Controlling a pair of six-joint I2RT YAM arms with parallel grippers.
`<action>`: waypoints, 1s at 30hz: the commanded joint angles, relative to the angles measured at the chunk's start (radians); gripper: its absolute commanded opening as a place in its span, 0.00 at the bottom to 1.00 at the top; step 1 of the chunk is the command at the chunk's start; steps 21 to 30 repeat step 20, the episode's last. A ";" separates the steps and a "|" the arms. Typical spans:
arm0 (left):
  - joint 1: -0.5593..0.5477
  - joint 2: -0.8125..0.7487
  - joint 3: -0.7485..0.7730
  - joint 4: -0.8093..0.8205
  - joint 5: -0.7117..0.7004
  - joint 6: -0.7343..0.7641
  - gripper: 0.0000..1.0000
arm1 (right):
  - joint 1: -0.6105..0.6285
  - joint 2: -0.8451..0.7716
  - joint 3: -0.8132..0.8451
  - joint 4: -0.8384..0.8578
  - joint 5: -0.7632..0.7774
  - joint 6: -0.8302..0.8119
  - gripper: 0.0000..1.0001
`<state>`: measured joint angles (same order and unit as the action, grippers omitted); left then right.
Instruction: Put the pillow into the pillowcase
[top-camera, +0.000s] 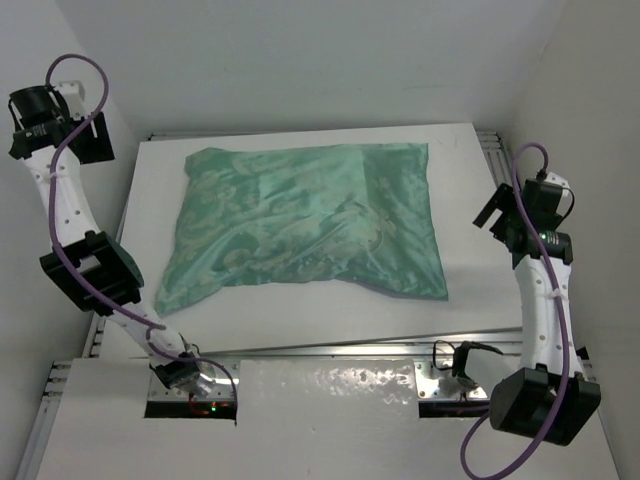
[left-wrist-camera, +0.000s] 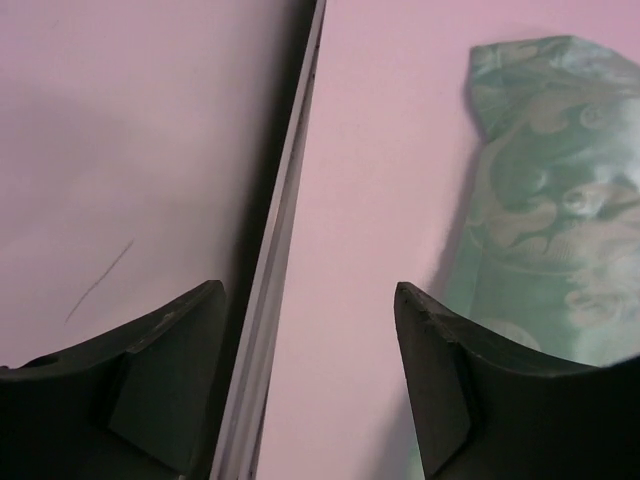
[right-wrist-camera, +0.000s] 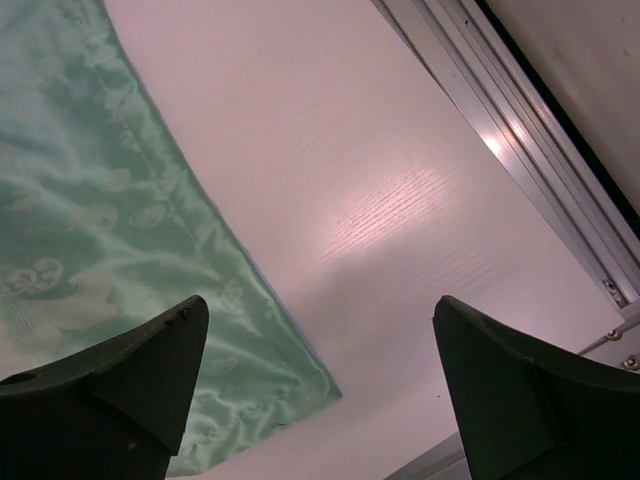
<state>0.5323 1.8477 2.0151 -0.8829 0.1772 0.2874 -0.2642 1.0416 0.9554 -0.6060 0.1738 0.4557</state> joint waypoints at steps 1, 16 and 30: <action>-0.045 -0.126 -0.080 -0.030 -0.084 0.076 0.67 | 0.000 -0.006 0.010 -0.009 0.030 -0.042 0.92; -0.046 -0.370 -0.366 0.173 -0.134 -0.030 0.70 | 0.000 -0.014 -0.043 0.052 0.023 -0.038 0.93; -0.046 -0.372 -0.360 0.162 -0.099 -0.017 0.70 | 0.000 -0.020 -0.056 0.051 0.029 -0.041 0.93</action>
